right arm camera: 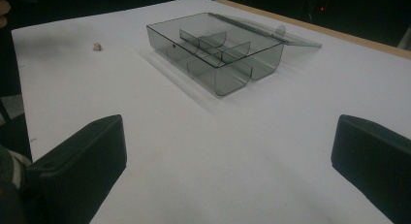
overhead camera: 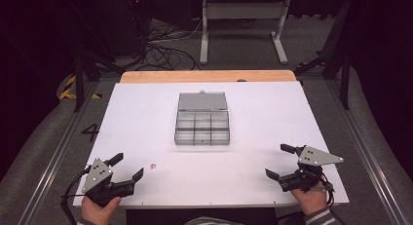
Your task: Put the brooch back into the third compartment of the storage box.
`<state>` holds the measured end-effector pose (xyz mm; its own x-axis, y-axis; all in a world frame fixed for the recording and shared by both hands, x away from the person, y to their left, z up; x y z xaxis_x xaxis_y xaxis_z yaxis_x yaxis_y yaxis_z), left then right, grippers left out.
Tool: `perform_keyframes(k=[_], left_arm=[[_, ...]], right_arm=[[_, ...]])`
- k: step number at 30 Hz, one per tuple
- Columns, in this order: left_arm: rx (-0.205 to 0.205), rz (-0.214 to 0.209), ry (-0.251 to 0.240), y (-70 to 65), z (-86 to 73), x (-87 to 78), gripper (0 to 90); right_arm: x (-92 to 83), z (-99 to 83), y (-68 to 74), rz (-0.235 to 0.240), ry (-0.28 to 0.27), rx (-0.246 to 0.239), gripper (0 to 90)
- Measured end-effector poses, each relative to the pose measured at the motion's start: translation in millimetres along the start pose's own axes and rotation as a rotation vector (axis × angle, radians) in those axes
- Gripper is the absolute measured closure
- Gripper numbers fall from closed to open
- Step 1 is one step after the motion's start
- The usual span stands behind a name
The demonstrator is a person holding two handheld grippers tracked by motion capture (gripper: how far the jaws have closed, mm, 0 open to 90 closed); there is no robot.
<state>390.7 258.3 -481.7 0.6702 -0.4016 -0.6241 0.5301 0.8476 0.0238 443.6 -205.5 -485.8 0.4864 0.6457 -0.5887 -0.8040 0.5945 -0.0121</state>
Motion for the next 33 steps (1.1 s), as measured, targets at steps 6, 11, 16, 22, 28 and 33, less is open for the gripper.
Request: perform_keyframes(k=[6, 11, 16, 22, 28, 33], left_arm=[[0.001, 0.004, -0.008, 0.7, 1.0, -1.8, 15.5], [0.012, 0.015, -0.008, -0.4, 1.4, -2.5, 15.6], [0.024, 0.024, -0.005, -1.3, 2.2, -3.7, 15.6], [0.018, 0.011, 0.002, -4.0, 3.5, -4.6, 15.5], [0.022, -0.002, 0.02, -3.1, 7.8, -5.0, 15.6], [-0.002, -0.031, 0.03, -0.2, 12.1, -4.3, 15.6]], right_arm=[[1.4, -0.6, 0.9, 0.007, 0.004, -0.001, 0.5], [2.7, -0.2, 1.5, 0.009, 0.006, 0.002, 0.5], [3.1, -0.1, 1.9, 0.009, 0.005, -0.003, 0.6], [3.3, -0.4, 1.6, 0.011, 0.005, 0.0, 0.6], [5.6, -0.6, 1.6, 0.018, 0.011, 0.009, 0.6], [5.9, -0.3, 3.1, 0.02, 0.012, 0.002, 0.6]])
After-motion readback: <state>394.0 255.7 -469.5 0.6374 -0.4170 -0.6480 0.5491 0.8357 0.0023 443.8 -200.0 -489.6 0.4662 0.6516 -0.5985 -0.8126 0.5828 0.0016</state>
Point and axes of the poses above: each handheld gripper's, and its own axes: x roughly forward along the jaws, z roughly out of its top, y roughly to its left, the point moved 7 cm from there along x, roughly forward along the jaws, and after that the axes turned 15 degrees about y, right-handed, at the moved point
